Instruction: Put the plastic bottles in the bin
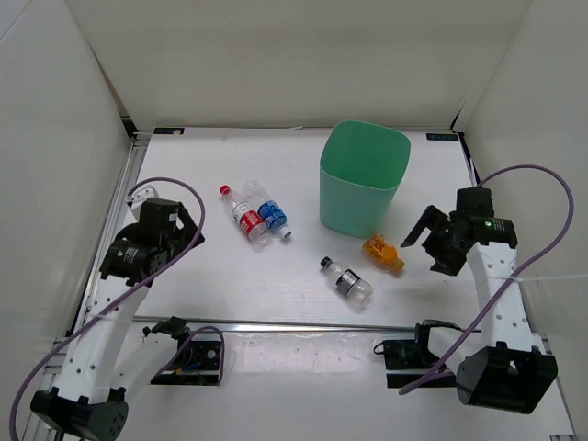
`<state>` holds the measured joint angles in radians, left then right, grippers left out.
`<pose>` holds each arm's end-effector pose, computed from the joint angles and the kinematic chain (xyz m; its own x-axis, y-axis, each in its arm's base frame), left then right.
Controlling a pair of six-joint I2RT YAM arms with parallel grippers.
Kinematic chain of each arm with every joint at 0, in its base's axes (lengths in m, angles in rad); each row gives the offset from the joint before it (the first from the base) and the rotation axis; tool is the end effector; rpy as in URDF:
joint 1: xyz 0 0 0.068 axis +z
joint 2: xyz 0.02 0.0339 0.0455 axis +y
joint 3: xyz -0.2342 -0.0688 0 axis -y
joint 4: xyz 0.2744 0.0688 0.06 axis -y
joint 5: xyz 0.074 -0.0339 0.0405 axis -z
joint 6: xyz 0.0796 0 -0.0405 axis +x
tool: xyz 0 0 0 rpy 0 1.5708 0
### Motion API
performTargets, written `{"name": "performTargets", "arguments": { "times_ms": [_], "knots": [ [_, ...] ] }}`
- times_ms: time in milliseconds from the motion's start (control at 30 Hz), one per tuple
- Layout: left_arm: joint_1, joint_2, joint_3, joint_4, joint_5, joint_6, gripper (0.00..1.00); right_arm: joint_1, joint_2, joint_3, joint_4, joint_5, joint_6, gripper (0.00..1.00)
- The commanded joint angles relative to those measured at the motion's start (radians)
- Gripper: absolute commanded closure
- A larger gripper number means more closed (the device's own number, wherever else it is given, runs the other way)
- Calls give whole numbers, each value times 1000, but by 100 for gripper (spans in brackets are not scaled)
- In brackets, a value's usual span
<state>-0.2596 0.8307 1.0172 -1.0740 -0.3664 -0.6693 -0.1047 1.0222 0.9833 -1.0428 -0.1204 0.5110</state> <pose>0.2144 -0.0274 0.2813 -0.6009 -0.4398 -0.6675 -0.4485 0.8767 -0.1738 0.2459 -0.0162 0.2275 -0.7425 0.5662 -0.3580 0.4709 0.8212 0.3223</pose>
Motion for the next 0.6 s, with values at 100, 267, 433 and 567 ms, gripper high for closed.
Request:
{"name": "performTargets", "arguments": {
  "times_ms": [100, 267, 433, 567],
  "knots": [
    [-16, 85, 20, 40, -5, 48, 0, 124, -22, -9, 99, -19, -155, 1],
    [-49, 143, 60, 49, -26, 48, 0, 325, 96, -21, 131, 145, -183, 1],
    [-49, 192, 60, 59, -17, 48, 0, 476, 151, -31, 204, 295, -178, 1],
    [-58, 214, 60, 48, -40, 48, 0, 504, 237, -31, 250, 409, -167, 1]
  ]
}}
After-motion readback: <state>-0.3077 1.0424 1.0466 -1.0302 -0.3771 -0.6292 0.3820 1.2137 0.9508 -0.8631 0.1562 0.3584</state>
